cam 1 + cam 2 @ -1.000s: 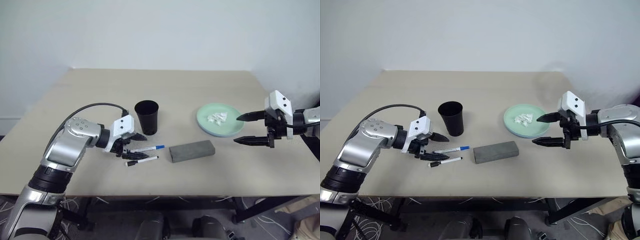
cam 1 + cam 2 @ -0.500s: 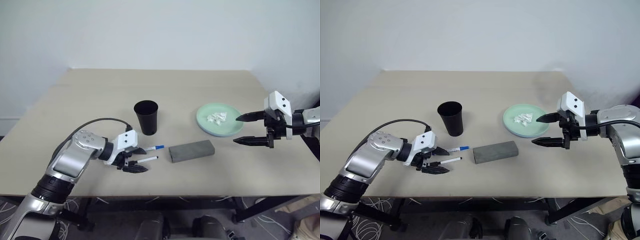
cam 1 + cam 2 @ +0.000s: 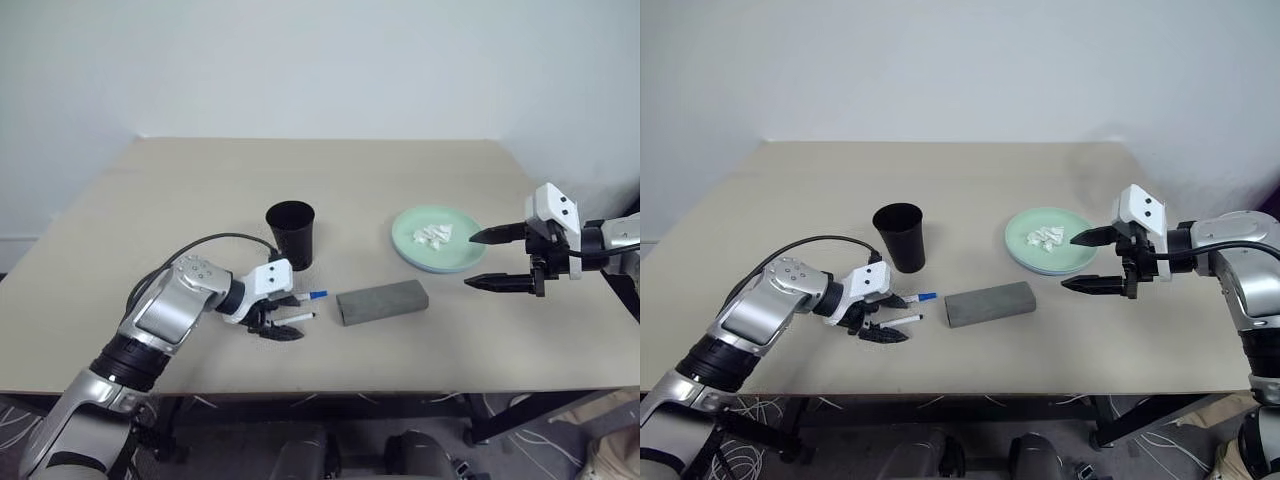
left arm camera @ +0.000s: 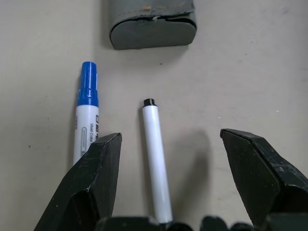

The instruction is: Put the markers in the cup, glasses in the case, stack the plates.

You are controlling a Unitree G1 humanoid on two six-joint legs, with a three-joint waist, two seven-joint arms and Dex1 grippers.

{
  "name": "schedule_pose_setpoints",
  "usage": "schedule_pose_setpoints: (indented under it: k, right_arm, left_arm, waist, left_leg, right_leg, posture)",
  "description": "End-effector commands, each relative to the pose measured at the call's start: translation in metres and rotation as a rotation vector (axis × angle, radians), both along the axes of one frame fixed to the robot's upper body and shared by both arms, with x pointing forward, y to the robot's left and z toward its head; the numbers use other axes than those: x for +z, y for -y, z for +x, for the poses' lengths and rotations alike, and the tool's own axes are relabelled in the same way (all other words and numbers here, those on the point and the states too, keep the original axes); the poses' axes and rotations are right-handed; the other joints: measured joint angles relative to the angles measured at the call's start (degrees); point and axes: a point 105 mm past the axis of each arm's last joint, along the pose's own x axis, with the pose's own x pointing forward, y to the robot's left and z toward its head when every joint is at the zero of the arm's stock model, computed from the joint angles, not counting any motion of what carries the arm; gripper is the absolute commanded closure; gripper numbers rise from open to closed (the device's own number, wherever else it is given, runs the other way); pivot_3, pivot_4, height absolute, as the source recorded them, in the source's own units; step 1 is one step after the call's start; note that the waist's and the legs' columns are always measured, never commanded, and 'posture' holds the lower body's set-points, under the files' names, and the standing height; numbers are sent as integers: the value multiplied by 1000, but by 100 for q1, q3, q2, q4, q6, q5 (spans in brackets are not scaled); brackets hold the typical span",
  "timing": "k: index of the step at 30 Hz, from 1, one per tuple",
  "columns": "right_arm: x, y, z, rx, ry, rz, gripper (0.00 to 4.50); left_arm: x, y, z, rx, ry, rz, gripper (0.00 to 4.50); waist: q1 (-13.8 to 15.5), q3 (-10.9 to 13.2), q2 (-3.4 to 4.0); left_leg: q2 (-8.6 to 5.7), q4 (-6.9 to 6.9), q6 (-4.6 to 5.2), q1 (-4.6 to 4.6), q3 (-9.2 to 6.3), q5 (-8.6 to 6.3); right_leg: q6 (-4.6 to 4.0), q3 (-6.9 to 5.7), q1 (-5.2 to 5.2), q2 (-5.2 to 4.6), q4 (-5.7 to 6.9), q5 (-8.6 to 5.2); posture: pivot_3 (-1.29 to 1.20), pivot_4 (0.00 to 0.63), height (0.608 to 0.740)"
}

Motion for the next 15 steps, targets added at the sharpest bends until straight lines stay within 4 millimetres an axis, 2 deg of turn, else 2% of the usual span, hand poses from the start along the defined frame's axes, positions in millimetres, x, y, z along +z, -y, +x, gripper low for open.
schedule_pose_setpoints:
  k: [1, 11, 15]
  right_arm:
    - [13, -1, 2, 9, 59, 0, 0]
    - [13, -3, 2, 11, 68, 0, 0]
    - [13, -3, 1, 12, 70, 0, 0]
  left_arm:
    - [4, -3, 10, 14, 27, 40, 967]
    - [-3, -5, 12, 38, -11, 59, 967]
    - [-5, -4, 10, 32, -28, 59, 1852]
  waist:
    - [0, 0, 0]
    - [2, 0, 1]
    - [0, -1, 1]
  left_leg:
    - [1, 0, 0, 0, 0, 0]
    - [2, 1, 7, 1, 2, -4]
    - [4, 1, 15, 1, 3, -9]
  right_leg:
    - [0, 0, -1, 0, 0, 0]
    - [-3, 0, 0, -2, 0, 2]
    - [-6, 0, 0, -1, 0, 4]
  posture:
    - [0, 0, 704]
    - [0, 0, 704]
    - [0, 0, 704]
